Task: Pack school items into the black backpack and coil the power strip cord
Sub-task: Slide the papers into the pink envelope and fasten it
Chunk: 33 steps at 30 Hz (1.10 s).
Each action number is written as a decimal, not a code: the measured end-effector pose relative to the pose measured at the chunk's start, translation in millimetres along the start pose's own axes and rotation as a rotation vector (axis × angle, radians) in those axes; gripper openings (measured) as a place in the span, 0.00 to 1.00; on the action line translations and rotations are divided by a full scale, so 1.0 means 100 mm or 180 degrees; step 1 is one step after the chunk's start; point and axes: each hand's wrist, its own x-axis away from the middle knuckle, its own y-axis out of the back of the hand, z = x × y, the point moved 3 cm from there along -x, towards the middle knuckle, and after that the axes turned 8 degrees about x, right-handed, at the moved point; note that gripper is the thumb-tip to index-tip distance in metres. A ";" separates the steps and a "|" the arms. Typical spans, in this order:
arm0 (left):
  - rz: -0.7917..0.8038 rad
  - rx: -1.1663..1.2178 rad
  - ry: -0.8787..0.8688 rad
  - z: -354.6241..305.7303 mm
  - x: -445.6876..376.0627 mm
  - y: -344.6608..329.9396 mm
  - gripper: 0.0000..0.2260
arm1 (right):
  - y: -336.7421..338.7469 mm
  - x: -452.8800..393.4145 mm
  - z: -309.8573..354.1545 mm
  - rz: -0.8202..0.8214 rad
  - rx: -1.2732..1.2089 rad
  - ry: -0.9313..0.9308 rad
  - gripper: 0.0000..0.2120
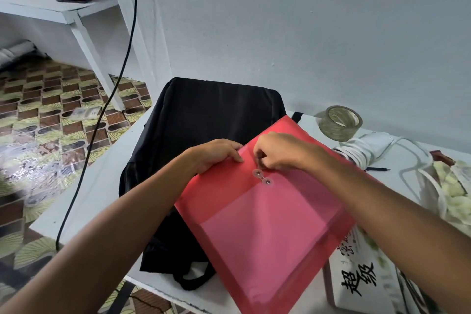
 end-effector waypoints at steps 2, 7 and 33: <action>-0.0030 0.0001 0.0002 0.01 -0.01 0.00 0.12 | -0.03 0.07 -0.04 -0.0020 0.0055 -0.0040 0.09; -0.0051 -0.0014 -0.0047 -0.01 -0.01 0.01 0.13 | 0.01 0.31 0.05 -0.0166 0.0444 0.0103 0.06; -0.0042 -0.0109 0.0004 -0.03 0.05 -0.04 0.11 | 0.07 -0.07 0.34 0.0207 0.0596 0.0277 0.09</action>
